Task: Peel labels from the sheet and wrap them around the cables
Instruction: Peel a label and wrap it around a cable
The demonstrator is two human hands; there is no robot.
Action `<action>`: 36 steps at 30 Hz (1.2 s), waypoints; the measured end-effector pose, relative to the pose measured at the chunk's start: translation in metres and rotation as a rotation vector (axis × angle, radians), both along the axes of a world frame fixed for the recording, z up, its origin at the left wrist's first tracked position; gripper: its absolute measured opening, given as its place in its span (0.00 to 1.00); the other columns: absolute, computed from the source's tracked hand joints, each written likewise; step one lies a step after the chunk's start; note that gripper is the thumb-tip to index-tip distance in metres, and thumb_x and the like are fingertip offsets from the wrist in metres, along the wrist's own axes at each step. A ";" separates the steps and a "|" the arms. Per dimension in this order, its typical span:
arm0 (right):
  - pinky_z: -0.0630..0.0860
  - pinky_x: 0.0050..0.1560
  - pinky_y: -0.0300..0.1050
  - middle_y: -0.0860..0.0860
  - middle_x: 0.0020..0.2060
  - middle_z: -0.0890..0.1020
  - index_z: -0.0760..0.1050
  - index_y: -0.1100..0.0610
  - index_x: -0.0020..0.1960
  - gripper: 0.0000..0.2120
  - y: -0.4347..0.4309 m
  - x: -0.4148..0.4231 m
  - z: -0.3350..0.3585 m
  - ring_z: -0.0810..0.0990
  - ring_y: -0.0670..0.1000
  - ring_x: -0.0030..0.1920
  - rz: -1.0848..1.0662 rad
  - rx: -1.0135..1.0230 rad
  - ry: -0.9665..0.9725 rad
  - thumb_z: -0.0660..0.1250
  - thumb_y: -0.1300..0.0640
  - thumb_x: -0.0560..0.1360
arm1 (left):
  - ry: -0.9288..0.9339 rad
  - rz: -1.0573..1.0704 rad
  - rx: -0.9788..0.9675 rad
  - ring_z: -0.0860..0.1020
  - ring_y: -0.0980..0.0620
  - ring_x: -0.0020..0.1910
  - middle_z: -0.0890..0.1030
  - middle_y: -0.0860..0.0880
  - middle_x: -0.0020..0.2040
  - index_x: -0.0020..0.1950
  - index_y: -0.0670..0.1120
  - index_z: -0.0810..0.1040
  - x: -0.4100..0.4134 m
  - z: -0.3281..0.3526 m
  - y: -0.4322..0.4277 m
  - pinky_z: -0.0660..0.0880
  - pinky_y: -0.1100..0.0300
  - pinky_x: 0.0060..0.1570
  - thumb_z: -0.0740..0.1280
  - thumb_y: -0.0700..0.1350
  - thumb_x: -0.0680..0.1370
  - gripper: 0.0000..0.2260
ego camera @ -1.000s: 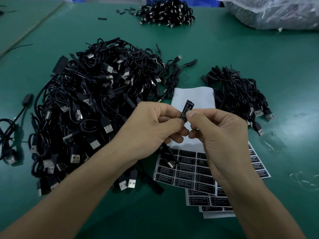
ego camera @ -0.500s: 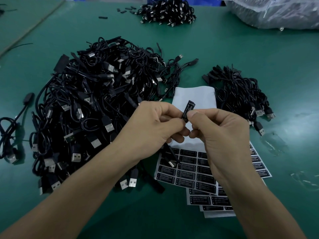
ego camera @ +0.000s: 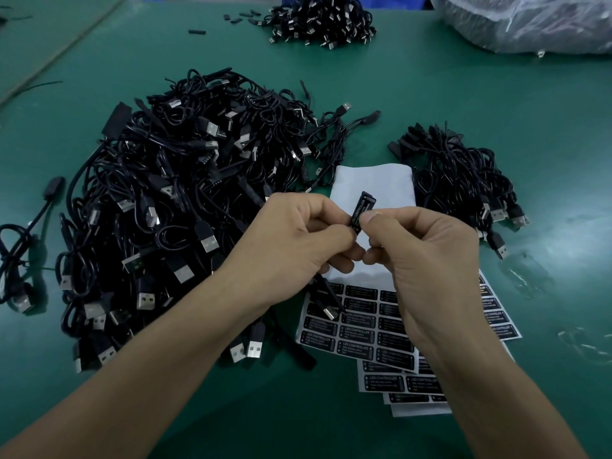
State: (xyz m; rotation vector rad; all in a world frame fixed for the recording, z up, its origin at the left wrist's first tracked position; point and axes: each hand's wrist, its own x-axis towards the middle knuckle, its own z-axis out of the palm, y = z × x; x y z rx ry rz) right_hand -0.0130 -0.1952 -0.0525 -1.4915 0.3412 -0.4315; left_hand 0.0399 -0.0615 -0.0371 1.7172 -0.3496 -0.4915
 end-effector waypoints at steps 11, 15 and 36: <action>0.78 0.36 0.38 0.48 0.26 0.81 0.83 0.53 0.32 0.11 0.001 0.000 0.000 0.78 0.45 0.28 0.001 0.008 -0.006 0.74 0.62 0.71 | -0.002 0.000 0.013 0.83 0.54 0.33 0.87 0.45 0.38 0.43 0.41 0.80 0.000 0.001 0.001 0.75 0.66 0.32 0.68 0.35 0.78 0.04; 0.78 0.35 0.38 0.48 0.27 0.81 0.84 0.52 0.32 0.12 0.000 0.001 0.000 0.78 0.45 0.27 0.005 0.002 -0.010 0.74 0.62 0.72 | -0.002 0.002 0.015 0.83 0.54 0.33 0.87 0.46 0.37 0.43 0.41 0.80 0.000 0.002 0.001 0.75 0.67 0.32 0.68 0.35 0.78 0.04; 0.78 0.34 0.38 0.50 0.30 0.84 0.84 0.52 0.34 0.10 0.000 -0.002 0.001 0.80 0.46 0.28 0.014 -0.084 -0.045 0.75 0.62 0.73 | -0.021 -0.007 0.015 0.83 0.55 0.32 0.87 0.46 0.37 0.42 0.42 0.80 0.001 0.000 0.001 0.75 0.67 0.32 0.68 0.35 0.78 0.06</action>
